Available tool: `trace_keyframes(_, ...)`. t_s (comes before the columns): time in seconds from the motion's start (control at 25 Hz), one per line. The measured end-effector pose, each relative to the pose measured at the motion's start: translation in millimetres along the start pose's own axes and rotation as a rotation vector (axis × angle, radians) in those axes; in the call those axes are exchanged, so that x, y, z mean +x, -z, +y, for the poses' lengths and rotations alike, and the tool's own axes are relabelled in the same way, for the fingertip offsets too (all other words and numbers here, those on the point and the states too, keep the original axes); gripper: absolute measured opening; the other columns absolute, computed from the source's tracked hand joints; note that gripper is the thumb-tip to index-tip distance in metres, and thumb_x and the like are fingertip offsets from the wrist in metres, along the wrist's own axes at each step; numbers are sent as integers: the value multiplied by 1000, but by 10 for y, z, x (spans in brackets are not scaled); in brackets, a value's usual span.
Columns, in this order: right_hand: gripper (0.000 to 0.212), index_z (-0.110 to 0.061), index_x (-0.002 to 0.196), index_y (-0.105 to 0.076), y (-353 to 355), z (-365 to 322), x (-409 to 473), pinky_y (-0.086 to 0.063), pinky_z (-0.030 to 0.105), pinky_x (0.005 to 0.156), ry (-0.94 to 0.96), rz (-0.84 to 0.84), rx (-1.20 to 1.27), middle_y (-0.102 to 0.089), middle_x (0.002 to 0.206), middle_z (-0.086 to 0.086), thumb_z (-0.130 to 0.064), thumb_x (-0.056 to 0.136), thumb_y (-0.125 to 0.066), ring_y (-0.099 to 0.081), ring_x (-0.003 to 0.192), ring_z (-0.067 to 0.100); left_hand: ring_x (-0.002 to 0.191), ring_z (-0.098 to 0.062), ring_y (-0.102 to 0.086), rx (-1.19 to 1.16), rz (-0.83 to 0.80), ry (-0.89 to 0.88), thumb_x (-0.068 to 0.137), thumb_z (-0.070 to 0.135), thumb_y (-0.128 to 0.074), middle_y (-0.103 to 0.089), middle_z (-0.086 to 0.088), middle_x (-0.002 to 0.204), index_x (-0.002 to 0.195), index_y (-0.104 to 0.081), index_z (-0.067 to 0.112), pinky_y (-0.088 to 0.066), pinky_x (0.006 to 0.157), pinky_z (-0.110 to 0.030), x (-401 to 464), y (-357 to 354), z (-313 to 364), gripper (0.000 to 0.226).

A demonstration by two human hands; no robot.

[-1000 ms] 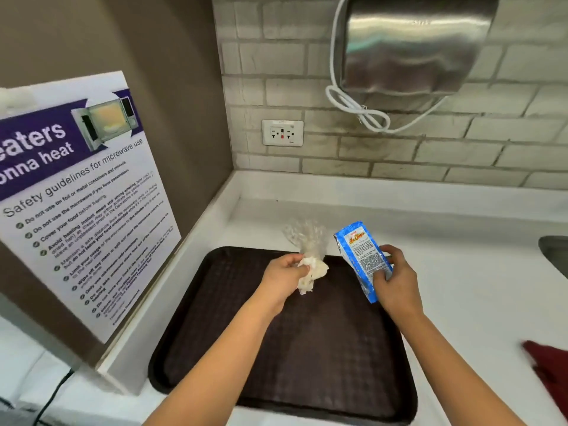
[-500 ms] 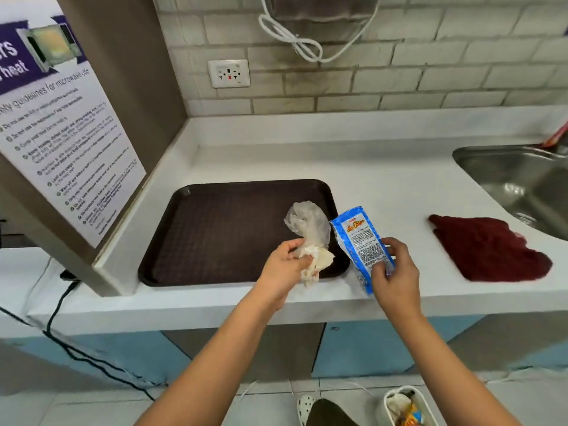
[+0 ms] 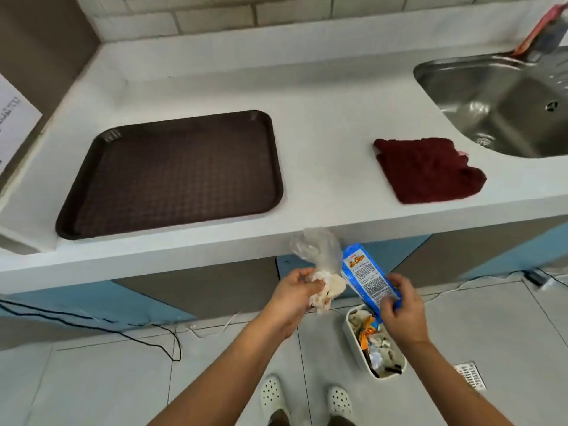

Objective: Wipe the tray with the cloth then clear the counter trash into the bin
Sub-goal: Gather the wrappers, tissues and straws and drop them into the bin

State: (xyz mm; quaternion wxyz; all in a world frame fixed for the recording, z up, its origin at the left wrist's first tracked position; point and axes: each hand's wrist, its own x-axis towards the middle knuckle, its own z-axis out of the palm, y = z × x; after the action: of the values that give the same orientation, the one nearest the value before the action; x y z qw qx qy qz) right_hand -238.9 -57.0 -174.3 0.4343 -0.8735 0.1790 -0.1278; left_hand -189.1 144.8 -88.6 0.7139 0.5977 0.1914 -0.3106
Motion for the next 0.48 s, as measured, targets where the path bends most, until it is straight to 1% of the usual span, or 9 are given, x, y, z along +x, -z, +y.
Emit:
trace_keyframes(0.04, 31, -2, 110, -55, 30, 222, -84, -50, 33, 64, -49, -44, -38, -62, 102, 15, 9, 81, -50, -56, 82, 24, 79, -20, -63, 3, 14, 41, 88, -3, -54, -61, -10, 103, 112, -50, 6, -52, 74, -33, 50, -80, -125, 26)
trace_keyframes(0.08, 32, -2, 111, -54, 55, 421, -147, -50, 35, 64, -89, -76, -72, -62, 105, 17, 9, 81, -50, -56, 83, 23, 79, -20, -63, 9, 20, 67, 88, -3, -54, -60, -10, 105, 113, -50, 6, -52, 75, -33, 112, -152, -238, 26)
trace_keyframes(0.2, 33, -5, 115, -53, 109, 1005, -332, -49, 29, 63, -221, -135, -130, -61, 112, 17, 5, 84, -49, -55, 85, 20, 78, -20, -62, 35, 43, 148, 88, -3, -55, -58, -12, 108, 113, -50, 6, -53, 72, -32, 339, -365, -649, 27)
trace_keyframes(0.36, 35, -11, 117, -52, 31, 1716, -610, -49, 26, 61, -445, -180, -158, -61, 115, 17, 3, 86, -48, -58, 83, 24, 88, -28, -60, 113, 98, 288, 89, 2, -54, -58, -17, 112, 117, -51, 5, -51, 83, -39, 702, -526, -1263, 29)
trace_keyframes(0.4, 35, -12, 117, -52, 1, 1848, -669, -48, 22, 57, -510, -181, -147, -61, 114, 17, 3, 86, -48, -58, 82, 24, 93, -30, -60, 126, 112, 318, 89, 2, -53, -57, -18, 115, 119, -51, 5, -50, 85, -41, 790, -536, -1386, 30)
trace_keyframes(0.48, 33, -15, 115, -51, -66, 2148, -762, -42, 16, 47, -700, -132, -109, -60, 113, 17, 2, 87, -48, -58, 79, 23, 105, -33, -58, 178, 131, 386, 90, 3, -52, -55, -18, 120, 122, -51, 5, -48, 92, -44, 1018, -571, -1682, 32)
